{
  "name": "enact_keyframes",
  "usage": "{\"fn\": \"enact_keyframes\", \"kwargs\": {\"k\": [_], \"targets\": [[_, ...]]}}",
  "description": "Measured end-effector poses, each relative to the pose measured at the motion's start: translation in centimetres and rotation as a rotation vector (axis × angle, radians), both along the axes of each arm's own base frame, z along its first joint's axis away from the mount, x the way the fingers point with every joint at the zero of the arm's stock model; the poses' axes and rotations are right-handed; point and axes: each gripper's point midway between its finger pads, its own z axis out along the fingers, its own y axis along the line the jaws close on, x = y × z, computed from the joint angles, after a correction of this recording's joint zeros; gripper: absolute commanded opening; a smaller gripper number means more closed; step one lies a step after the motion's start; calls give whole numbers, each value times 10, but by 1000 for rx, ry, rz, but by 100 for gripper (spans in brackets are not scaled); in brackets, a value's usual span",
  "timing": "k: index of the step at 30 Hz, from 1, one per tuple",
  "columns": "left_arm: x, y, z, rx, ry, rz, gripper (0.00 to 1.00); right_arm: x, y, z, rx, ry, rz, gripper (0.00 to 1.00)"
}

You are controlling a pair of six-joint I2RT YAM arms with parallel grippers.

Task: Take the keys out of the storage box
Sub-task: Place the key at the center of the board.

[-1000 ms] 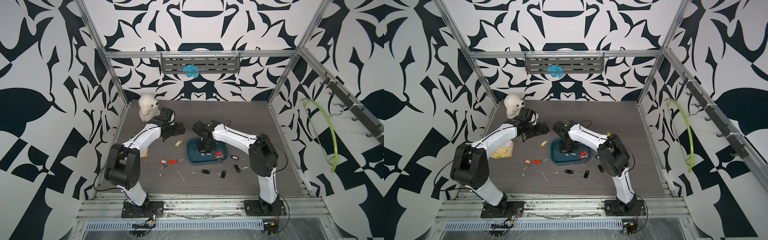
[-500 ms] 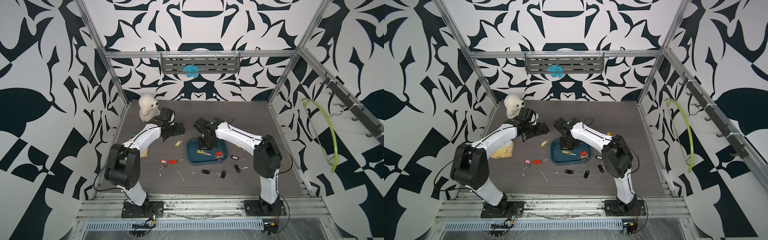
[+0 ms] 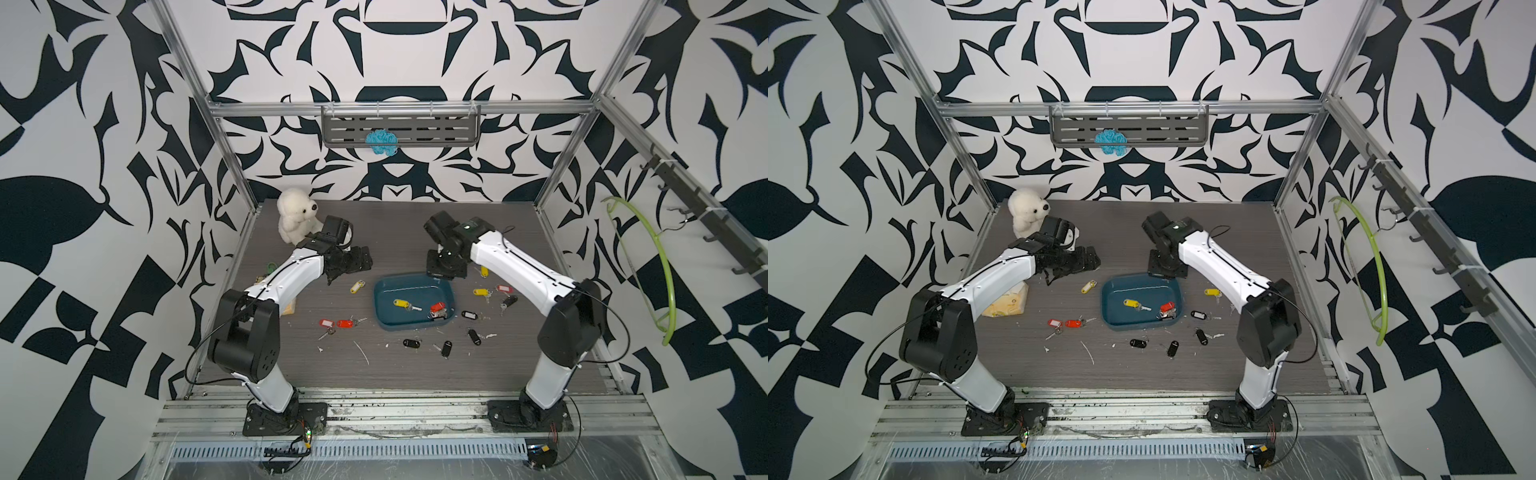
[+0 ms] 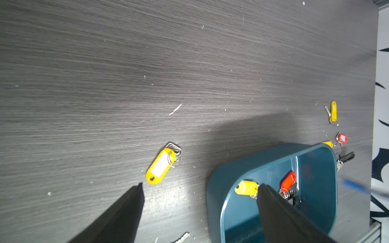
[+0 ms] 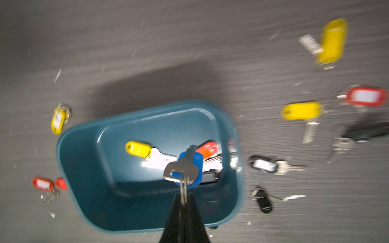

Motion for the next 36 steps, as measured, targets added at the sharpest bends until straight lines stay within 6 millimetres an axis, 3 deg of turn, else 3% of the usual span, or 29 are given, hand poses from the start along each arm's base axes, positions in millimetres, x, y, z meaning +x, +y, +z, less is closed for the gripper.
{"fn": "enact_keyframes", "kwargs": {"k": [4,9,14,22,27,31,34,36], "targets": [[-5,-7,0,12,-2,-22,92,3,-65,6,-42,-21,-143,0],[-10,-14,0,23,-3,-44,92,-14,-144,-14,-96,33,-326,0],[-15,-19,4,23,-9,-59,92,-16,-190,-34,-91,64,-454,0],[-23,-28,12,35,-23,-86,92,37,-217,-51,-30,26,-509,0],[-33,-39,13,56,-24,-126,92,74,-231,-78,17,39,-539,0],[-39,-47,14,65,-23,-152,92,88,-235,-108,42,83,-551,0],[-44,-52,15,72,-21,-168,92,100,-234,-106,71,47,-547,0],[-47,-54,16,76,-23,-176,92,100,-232,-109,82,51,-545,27]]}}
